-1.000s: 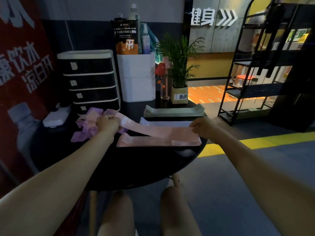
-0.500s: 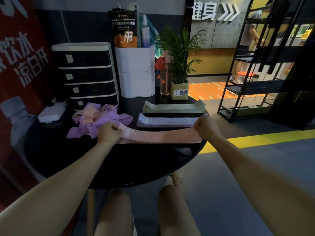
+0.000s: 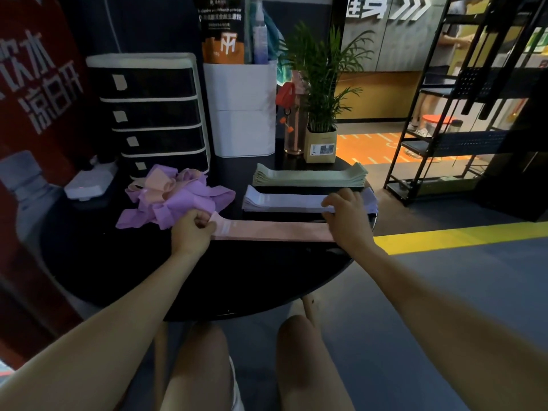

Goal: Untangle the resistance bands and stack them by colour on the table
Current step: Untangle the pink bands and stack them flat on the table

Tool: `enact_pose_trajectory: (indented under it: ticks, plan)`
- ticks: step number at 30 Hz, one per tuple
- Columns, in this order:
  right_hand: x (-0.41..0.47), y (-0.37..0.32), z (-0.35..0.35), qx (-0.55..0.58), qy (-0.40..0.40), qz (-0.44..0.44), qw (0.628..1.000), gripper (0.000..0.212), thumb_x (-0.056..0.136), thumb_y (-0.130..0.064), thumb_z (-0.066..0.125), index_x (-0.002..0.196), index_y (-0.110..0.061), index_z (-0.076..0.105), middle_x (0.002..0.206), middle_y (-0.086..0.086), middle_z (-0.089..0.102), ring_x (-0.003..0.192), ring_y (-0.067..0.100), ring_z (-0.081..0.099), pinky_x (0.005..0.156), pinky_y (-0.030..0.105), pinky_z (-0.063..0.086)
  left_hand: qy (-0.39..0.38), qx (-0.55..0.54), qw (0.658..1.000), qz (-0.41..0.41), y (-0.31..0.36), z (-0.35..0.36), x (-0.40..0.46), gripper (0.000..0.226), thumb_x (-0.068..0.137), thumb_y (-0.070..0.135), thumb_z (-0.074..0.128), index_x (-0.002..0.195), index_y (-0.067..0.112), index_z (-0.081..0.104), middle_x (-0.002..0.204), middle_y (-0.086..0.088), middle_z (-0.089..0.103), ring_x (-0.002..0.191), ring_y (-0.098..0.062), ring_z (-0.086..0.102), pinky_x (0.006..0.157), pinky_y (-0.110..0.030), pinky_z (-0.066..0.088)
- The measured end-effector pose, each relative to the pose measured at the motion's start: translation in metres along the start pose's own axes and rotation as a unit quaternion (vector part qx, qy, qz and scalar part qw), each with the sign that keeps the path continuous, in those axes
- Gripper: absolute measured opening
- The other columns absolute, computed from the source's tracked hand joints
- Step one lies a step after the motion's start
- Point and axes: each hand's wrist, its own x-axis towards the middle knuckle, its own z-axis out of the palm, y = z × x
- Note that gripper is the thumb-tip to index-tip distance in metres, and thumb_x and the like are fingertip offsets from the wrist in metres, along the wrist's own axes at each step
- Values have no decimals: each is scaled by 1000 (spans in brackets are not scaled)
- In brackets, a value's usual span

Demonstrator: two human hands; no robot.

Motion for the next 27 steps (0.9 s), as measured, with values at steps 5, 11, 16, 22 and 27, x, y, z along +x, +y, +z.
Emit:
enact_pose_trajectory:
  ticks: [5,11,16,22,27]
  plan:
    - [-11,-40,19,34,-148,-97,984,43,89,-37,58,126,-16,54,127,5,47,120,23,39,97,32,35,0,-41,999,16,-7,-1,0,9,84,9,64,83,13,57,87,-3,61,82,-20,57,74,-30,43]
    - [-21,-39,36,15,-154,-113,982,44,91,-38,54,130,-17,52,133,6,46,123,29,40,100,35,33,34,-82,995,44,-11,1,0,16,84,12,66,98,11,58,98,-3,60,90,-16,56,80,-27,44]
    - [-22,-37,38,13,-147,-102,984,44,92,-38,52,132,-19,49,134,4,48,124,27,40,101,36,33,8,-35,993,115,-14,3,-2,25,89,6,58,114,6,61,114,-7,61,104,-19,55,89,-24,40]
    - [-22,-36,43,4,-140,-93,986,42,92,-38,51,129,-20,51,132,3,50,122,28,43,100,37,35,11,13,994,112,-12,4,-5,21,90,5,55,109,6,63,114,-5,61,100,-13,53,86,-21,37]
    - [-21,-34,43,7,-145,-91,985,42,93,-37,51,130,-20,50,134,3,48,123,26,41,101,36,34,11,20,995,92,-12,5,-4,21,88,3,55,108,7,61,117,-7,59,106,-21,56,88,-23,39]
